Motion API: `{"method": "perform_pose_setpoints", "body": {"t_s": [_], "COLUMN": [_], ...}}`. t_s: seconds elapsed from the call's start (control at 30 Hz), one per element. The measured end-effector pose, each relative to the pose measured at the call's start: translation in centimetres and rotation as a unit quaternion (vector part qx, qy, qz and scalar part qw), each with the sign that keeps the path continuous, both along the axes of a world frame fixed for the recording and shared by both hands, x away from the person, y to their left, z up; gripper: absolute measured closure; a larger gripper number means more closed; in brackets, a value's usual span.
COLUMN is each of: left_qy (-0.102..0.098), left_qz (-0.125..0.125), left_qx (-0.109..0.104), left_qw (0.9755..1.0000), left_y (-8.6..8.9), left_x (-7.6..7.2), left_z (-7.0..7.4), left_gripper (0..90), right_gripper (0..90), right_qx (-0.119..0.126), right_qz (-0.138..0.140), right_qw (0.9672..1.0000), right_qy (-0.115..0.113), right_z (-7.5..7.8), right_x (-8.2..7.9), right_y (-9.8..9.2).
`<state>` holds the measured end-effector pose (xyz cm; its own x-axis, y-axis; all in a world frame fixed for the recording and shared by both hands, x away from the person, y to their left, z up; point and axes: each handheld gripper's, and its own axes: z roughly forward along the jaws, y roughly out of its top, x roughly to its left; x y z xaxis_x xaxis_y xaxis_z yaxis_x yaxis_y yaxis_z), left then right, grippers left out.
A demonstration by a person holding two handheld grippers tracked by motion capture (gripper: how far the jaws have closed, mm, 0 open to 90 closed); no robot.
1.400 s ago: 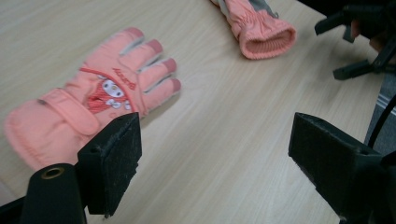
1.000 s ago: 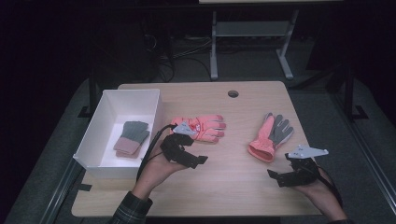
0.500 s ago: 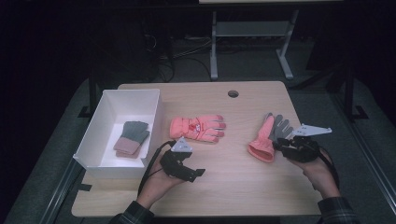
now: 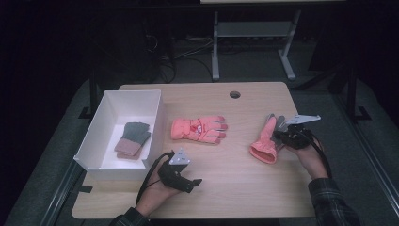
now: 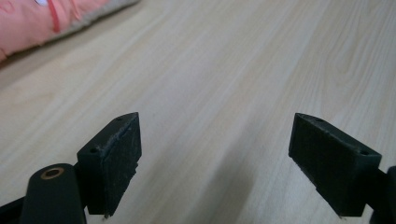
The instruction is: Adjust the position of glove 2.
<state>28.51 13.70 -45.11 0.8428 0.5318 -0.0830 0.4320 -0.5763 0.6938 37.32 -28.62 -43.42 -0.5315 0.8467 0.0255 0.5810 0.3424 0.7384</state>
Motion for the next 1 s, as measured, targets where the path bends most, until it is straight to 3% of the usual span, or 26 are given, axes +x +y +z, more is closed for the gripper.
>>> {"method": "perform_pose_setpoints", "body": {"t_s": [0.07, 0.27, 0.6, 0.83, 1.0], "left_qy": [-0.001, -0.009, -0.006, 0.001, 0.011], "left_qz": [-0.004, -0.009, -0.010, -0.009, -0.012], "left_qx": [0.006, 0.008, -0.001, -0.013, -0.005], "left_qw": [1.0000, 0.9999, 0.9999, 0.9999, 0.9999], "left_y": [-0.1, -0.6, -0.6, -0.6, -0.7], "left_x": [0.0, -0.1, 0.1, 0.0, 0.2], "left_z": [-0.2, -0.1, -0.2, -0.1, -0.3], "left_gripper": [16.7, 16.6, 16.4, 16.4, 16.5], "right_gripper": [90.0, 90.0, 90.0, 90.0, 90.0], "right_qx": [-0.015, -0.021, 0.002, 0.005, 0.003], "right_qz": [-0.003, 0.001, 0.021, 0.045, 0.062], "right_qw": [0.9999, 0.9996, 0.9993, 0.9979, 0.9966], "right_qy": [0.006, 0.020, 0.029, 0.046, 0.053], "right_z": [-0.5, -1.9, -1.9, -1.6, -1.4], "right_x": [0.4, 0.9, -0.4, -1.4, -2.1], "right_y": [0.1, 0.4, 1.1, 3.1, 4.4]}}
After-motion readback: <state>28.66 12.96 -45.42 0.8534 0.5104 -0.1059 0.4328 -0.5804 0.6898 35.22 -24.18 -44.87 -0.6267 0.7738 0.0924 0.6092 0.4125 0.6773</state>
